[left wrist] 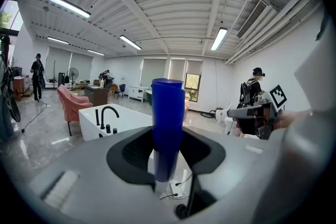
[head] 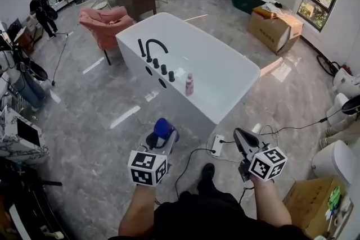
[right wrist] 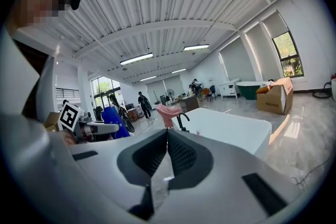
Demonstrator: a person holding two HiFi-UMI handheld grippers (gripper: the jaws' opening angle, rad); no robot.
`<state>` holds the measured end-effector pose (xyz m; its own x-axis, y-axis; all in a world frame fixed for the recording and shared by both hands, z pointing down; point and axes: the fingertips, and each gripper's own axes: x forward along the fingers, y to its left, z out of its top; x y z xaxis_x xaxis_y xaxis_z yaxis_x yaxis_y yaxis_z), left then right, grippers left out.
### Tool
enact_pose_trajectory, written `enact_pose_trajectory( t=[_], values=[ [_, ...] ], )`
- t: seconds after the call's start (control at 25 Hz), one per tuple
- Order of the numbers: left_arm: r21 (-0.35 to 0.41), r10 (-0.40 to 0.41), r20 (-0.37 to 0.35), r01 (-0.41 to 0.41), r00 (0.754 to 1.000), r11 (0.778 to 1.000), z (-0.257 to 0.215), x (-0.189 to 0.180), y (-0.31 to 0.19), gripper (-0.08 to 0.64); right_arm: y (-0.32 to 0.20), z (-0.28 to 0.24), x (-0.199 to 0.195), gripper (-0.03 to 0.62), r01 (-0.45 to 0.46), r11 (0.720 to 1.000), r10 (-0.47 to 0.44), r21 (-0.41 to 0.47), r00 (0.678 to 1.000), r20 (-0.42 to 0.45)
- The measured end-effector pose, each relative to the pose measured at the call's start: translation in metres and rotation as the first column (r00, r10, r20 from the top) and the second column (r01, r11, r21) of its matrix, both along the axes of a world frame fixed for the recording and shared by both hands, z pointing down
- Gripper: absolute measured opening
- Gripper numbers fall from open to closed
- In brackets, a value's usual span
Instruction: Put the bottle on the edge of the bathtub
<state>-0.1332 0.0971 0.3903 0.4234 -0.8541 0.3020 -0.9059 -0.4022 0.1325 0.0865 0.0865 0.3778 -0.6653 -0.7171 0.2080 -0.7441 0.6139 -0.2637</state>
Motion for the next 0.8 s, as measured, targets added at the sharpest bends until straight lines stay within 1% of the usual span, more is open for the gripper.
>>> enact_pose_trajectory(
  t=[0.16, 0.36, 0.52, 0.72, 0.8],
  values=[
    [-0.023, 0.003, 0.011, -0.003, 1.0, 1.0, 0.008, 0.016, -0.036, 0.156, -0.036, 0.009, 0.011, 0.012, 0.009, 1.0, -0.009, -0.018, 1.0, 0.017],
    [-0.033, 0.034, 0.035, -0.033, 0.999, 0.999, 0.006, 0.048, -0.089, 0.156, -0.089, 0.014, 0.047, 0.012, -0.024, 0.999, 0.025, -0.03, 0.998, 0.051],
    [-0.039, 0.035, 0.059, -0.033, 0.998, 0.999, 0.0, 0.065, -0.125, 0.156, -0.122, 0.017, 0.063, 0.012, -0.014, 0.999, 0.017, -0.038, 0.997, 0.072],
    [-0.05, 0.024, 0.062, -0.021, 0.998, 0.999, 0.002, 0.089, -0.149, 0.156, -0.144, 0.032, 0.08, 0.012, 0.027, 0.997, -0.022, -0.068, 0.996, 0.083],
    [-0.057, 0.024, 0.06, -0.02, 0.998, 0.998, 0.007, 0.096, -0.155, 0.156, -0.157, 0.038, 0.09, 0.012, 0.019, 0.997, -0.014, -0.073, 0.997, 0.073]
  ],
)
